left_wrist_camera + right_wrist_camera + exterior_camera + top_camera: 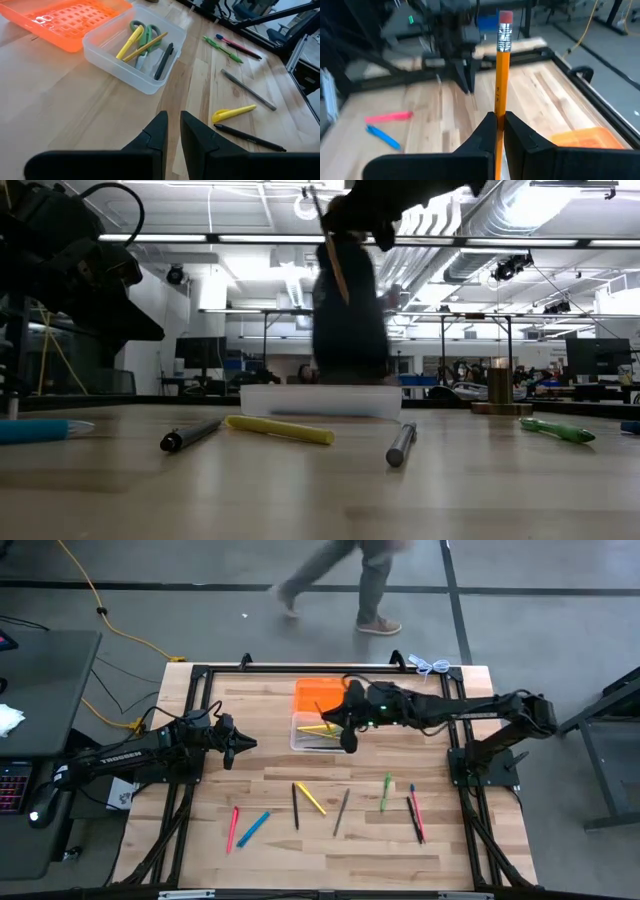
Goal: Pick & place school supplies into a supply box
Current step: Put the orange pencil into the orange supply box
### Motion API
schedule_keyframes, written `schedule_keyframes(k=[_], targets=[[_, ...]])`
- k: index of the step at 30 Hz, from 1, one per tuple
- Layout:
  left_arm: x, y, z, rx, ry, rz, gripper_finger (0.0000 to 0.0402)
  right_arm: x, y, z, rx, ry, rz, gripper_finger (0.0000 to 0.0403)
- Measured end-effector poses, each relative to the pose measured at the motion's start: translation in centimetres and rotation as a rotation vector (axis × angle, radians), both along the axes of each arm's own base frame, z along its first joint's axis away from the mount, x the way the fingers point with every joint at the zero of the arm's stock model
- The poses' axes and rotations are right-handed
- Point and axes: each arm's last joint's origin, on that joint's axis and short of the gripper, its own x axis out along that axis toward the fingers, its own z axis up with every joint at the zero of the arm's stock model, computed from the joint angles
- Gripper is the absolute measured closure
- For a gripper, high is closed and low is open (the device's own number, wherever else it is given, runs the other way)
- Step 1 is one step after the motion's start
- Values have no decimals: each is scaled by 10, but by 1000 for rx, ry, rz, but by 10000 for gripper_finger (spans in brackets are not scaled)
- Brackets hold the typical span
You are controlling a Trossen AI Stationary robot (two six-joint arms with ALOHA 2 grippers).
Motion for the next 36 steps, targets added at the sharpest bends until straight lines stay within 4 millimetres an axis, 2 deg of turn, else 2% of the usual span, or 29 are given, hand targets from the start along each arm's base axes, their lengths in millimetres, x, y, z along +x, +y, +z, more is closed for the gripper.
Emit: schedule_keyframes(k=[11,19,26,36], targets=[[0,0,0,0,1,0,323,58,-24,6,-62,365,32,399],[0,0,0,1,1,0,323,92,-37,-3,-72,543,81,398],[0,0,0,1,1,0,323,104,-44,-22,-20,658,98,397],[0,0,0,1,0,0,323,111,-47,-49,57,725,125,399]])
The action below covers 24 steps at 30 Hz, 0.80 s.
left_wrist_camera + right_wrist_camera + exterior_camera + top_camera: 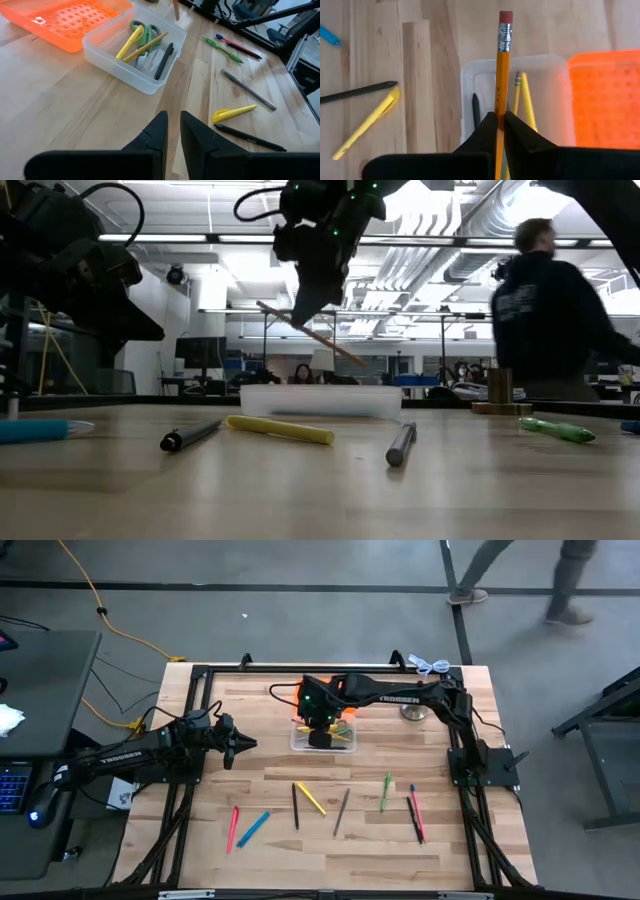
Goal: Pick & place school supplies into a supply box
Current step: Put the orange pencil into the orange supply box
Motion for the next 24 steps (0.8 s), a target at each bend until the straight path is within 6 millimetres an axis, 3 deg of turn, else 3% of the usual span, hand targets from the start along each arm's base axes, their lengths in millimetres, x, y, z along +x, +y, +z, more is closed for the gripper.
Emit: schedule_keyframes(k=[7,24], targets=[[0,0,0,0,0,0,323,1,-5,-20,24,82,-11,397],[0,0,0,1,-4,0,323,-1,-18,-22,50,78,-33,395]])
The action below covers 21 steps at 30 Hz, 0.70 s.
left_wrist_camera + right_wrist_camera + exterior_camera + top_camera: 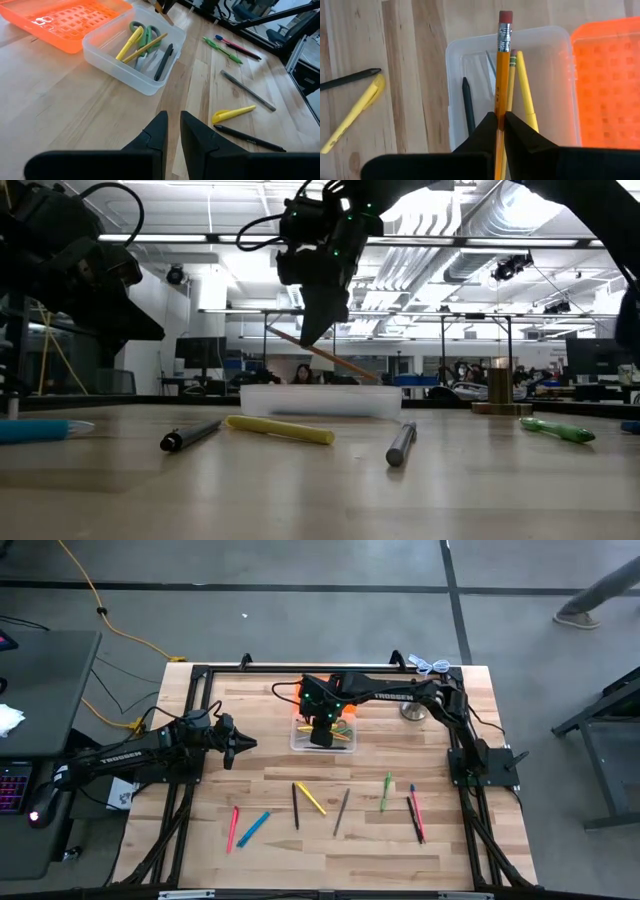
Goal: Pick & place school supplies into a supply box
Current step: Put the orange pencil into the orange supply box
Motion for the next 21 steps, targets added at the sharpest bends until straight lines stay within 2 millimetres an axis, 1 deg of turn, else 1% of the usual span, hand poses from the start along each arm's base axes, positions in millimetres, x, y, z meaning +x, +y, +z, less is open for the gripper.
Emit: schedule_keyframes(k=[8,13,21], targets=[[0,0,0,0,-1,0,323,-3,1,-21,30,23,1,394],[0,0,0,0,-1,0,323,-2,1,-21,25,9,0,392],[0,0,0,-7,-1,2,323,-2,1,-21,22,10,6,369]])
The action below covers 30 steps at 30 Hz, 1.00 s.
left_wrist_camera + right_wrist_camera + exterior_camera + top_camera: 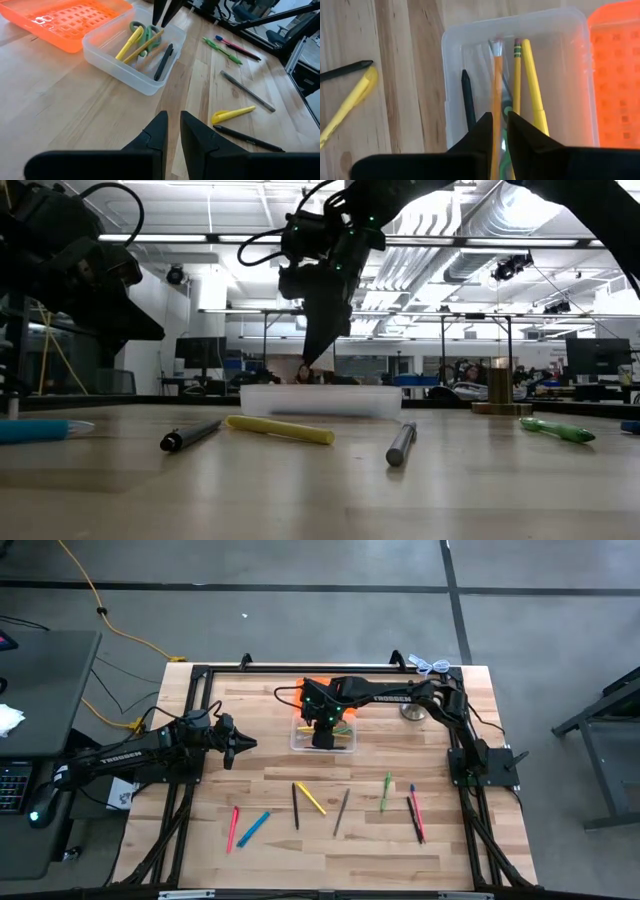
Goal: Pick & place school supplies into a supply box
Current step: Put the orange pencil into the orange supply box, then put the gray pen into the orange supply box
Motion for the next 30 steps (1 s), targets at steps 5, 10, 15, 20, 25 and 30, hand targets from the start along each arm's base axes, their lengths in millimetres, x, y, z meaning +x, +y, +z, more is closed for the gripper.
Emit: schedule_keyframes(k=[5,10,15,20,25,30], targets=[[0,0,0,0,0,0,323,0,0,0,-2,0,1,361],[0,0,0,0,0,0,323,3,-2,2,-10,-33,-9,354],[0,0,0,-3,-1,-7,323,7,-2,12,18,-75,-28,350],[0,-1,0,-13,-5,-34,323,13,3,31,151,-151,-9,354],[0,-1,0,-19,-7,-48,323,20,23,46,266,-188,1,356],[0,-2,0,-24,-5,-47,323,24,61,52,277,-161,75,356]])
